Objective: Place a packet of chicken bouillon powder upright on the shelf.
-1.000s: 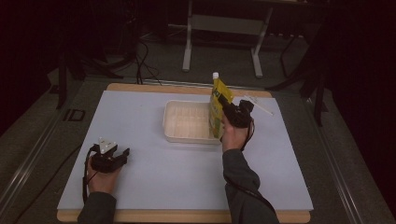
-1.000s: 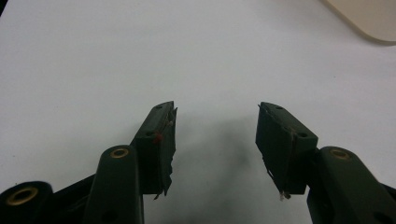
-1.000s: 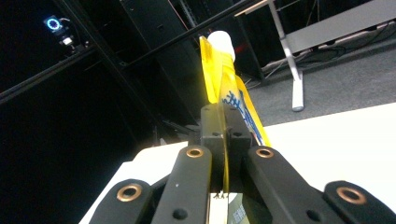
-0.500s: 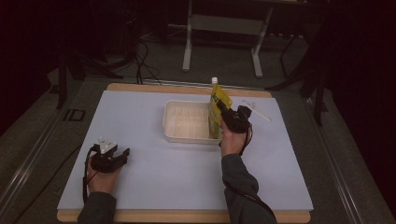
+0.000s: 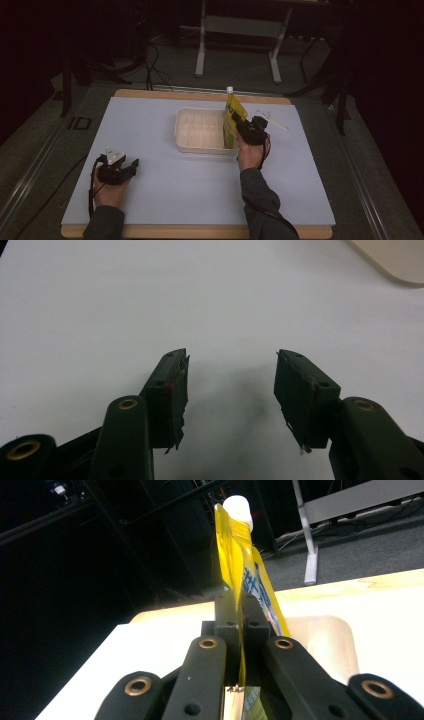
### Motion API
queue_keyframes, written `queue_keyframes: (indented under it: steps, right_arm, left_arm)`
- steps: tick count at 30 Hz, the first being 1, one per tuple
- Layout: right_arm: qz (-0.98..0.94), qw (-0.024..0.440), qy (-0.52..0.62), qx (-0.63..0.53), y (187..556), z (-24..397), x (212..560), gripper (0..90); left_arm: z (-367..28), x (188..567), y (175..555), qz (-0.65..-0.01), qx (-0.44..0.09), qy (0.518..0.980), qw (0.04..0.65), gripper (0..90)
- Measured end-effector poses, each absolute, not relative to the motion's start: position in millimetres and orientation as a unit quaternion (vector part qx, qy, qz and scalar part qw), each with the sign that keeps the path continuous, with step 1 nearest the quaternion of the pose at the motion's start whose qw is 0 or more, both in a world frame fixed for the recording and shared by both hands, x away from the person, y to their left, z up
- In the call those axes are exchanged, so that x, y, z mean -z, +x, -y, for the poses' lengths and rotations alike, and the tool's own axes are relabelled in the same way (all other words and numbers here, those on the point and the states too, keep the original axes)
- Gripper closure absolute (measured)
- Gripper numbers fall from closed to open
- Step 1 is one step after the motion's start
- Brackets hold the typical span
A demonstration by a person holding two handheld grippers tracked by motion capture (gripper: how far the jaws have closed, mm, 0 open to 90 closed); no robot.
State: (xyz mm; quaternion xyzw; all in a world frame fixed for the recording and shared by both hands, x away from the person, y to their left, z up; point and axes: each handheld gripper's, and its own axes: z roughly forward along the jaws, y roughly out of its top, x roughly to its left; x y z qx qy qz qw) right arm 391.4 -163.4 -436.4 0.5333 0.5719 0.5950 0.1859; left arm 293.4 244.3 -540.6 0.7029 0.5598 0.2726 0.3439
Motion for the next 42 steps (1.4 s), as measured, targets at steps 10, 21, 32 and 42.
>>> queue_keyframes:
  steps: [10,21,32,42]
  right_arm:
    - [-0.587,0.167,0.547,-0.573,397.9,162.7,436.4,83.8]
    - [-0.647,0.167,0.514,-0.537,399.8,159.7,443.1,55.0]
    - [-0.682,0.174,0.498,-0.506,392.1,158.9,427.4,51.2]
    - [-0.722,0.187,0.474,-0.467,380.0,163.5,417.0,48.1]
  left_arm:
    - [-244.3,540.6,293.5,-0.56,-0.272,0.704,0.344,46.8]
    - [-244.3,540.7,293.6,-0.56,-0.272,0.703,0.343,46.8]
    - [-244.6,540.6,293.6,-0.561,-0.272,0.702,0.345,46.7]
    - [-244.7,540.5,293.6,-0.562,-0.273,0.701,0.344,46.7]
